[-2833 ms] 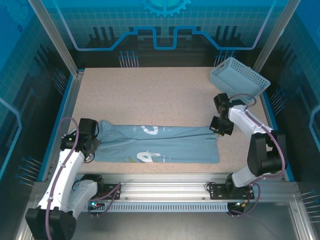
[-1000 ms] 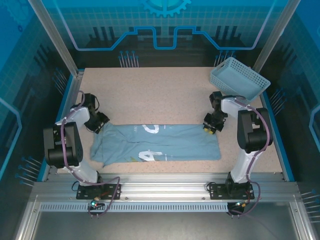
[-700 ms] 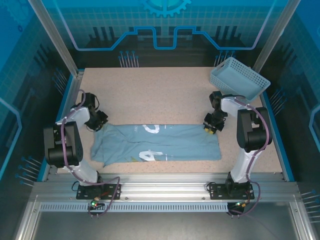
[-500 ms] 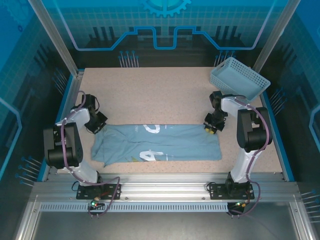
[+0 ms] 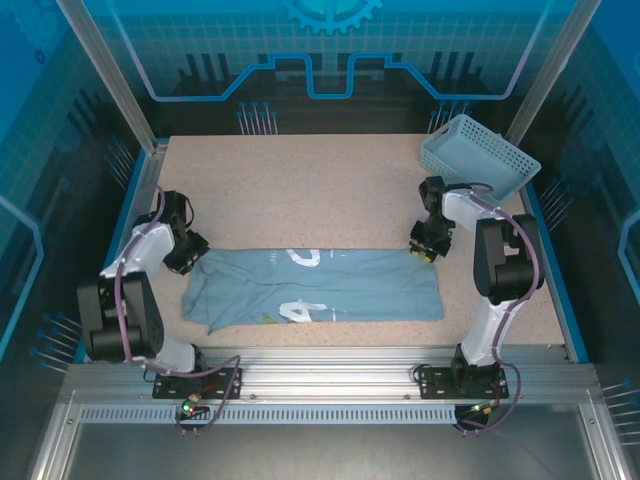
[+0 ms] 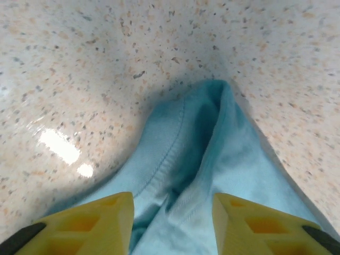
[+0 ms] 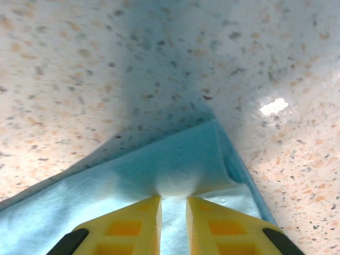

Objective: Fold and stack the t-shirts

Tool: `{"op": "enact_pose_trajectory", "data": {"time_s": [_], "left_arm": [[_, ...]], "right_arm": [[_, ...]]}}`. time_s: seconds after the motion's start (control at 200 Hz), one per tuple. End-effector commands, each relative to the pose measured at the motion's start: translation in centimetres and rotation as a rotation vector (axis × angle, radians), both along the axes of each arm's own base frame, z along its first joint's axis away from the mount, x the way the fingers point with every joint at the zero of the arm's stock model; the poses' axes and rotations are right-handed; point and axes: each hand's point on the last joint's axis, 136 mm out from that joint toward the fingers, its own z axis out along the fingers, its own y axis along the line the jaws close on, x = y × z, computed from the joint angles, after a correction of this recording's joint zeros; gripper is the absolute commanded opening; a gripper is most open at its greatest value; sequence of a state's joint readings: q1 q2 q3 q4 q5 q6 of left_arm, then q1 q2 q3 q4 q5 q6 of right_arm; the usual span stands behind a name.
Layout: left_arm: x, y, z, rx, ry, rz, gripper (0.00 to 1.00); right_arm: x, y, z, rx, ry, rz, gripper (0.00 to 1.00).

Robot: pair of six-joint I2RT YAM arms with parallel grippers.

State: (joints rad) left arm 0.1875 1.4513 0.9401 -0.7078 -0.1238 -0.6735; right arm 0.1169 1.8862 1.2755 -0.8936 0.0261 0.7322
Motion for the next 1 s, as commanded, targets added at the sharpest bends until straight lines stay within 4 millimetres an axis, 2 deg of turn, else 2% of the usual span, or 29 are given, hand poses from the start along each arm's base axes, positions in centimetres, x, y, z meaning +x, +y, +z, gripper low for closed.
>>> {"op": "enact_pose_trajectory", "data": {"time_s": [0.0,0.115,0.235,0.31,0.45,0.6,0.695,0.8,0.89,0.945,0.995], "left_arm": [[-2.5,-1.8,0.6,-0.020,0.023,-0.010,0.45],[-4.2,-4.0,-0.2,-0.094,0.028,-0.003,0.42],[-5.5,-4.3,-1.4,-0.107,0.066,0.006,0.39],[-5.2,-4.2,-1.8,-0.098,0.070,-0.015,0.36],[-5.0,-4.2,-3.6,-0.095,0.136,-0.055,0.38],[-4.8,-3.7,-5.2,-0.068,0.159,-0.080,0.41],[-4.4,-3.8,-5.6,-0.071,0.146,-0.085,0.40],[-4.3,-4.2,-4.4,-0.067,0.126,-0.085,0.33],[-5.0,-4.7,-1.7,0.014,0.134,-0.095,0.34],[-5.0,-6.1,0.0,0.034,0.093,-0.124,0.36],[-4.6,-8.0,0.6,0.000,0.042,-0.157,0.35]], "right_arm": [[0.6,0.7,2.8,-0.028,-0.074,0.090,0.23],[0.9,2.2,3.9,-0.007,-0.127,0.163,0.25],[0.8,3.9,4.0,0.017,-0.133,0.220,0.25],[0.6,4.7,3.7,0.039,-0.132,0.235,0.25],[0.5,5.5,3.2,0.061,-0.119,0.241,0.25],[0.5,5.7,3.2,0.067,-0.121,0.239,0.25],[0.6,5.6,3.3,0.063,-0.122,0.241,0.25],[0.5,5.7,3.4,0.067,-0.124,0.244,0.25],[0.5,5.6,3.5,0.063,-0.124,0.241,0.24],[0.5,5.6,3.6,0.063,-0.127,0.239,0.24],[0.4,5.6,3.5,0.066,-0.127,0.238,0.24]]}}
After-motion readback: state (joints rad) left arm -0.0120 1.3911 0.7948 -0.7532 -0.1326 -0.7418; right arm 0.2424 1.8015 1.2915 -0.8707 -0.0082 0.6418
